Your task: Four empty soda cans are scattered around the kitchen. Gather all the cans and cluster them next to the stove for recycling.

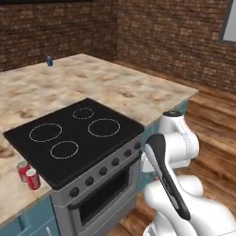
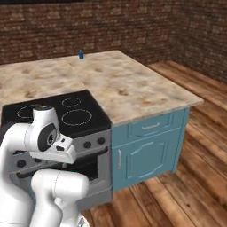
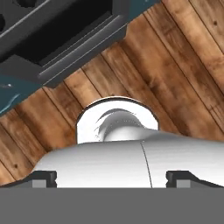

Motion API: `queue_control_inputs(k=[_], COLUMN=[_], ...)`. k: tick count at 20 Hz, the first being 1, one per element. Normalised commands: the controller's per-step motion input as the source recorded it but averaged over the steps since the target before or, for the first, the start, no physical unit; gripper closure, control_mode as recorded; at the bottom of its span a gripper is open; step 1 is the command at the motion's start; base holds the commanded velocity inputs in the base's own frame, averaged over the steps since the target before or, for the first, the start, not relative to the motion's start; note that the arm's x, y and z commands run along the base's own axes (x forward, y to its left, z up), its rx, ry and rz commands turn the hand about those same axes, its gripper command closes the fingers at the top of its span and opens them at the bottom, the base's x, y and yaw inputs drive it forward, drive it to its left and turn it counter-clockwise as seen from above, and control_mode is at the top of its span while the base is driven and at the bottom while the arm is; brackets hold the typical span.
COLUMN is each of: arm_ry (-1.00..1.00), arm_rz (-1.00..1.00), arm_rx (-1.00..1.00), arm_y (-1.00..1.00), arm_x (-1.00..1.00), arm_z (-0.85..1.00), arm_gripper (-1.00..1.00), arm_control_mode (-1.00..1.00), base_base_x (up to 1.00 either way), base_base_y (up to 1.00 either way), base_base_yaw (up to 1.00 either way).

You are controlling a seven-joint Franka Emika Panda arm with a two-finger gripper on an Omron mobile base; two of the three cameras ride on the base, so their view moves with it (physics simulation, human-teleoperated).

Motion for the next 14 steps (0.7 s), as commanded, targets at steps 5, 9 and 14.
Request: queue_control_inputs(k=[5,9,14], arm_ry=[0.0,0.0,0.0], arm_rz=[0.0,0.0,0.0], arm_rx=[0.0,0.0,0.0], arm_y=[0.0,0.0,0.0], arm_x=[0.0,0.0,0.0], arm_z=[0.0,0.0,0.0], arm_gripper=[-1.0,-1.0,-1.0], arm_control_mode=[1.0,1.0,1.0], base_base_x=[0.22,0.14,0.09], base_base_y=[-0.86,-0.41,-0.23], base_base_yaw=[-0.47,-0.78,-0.85])
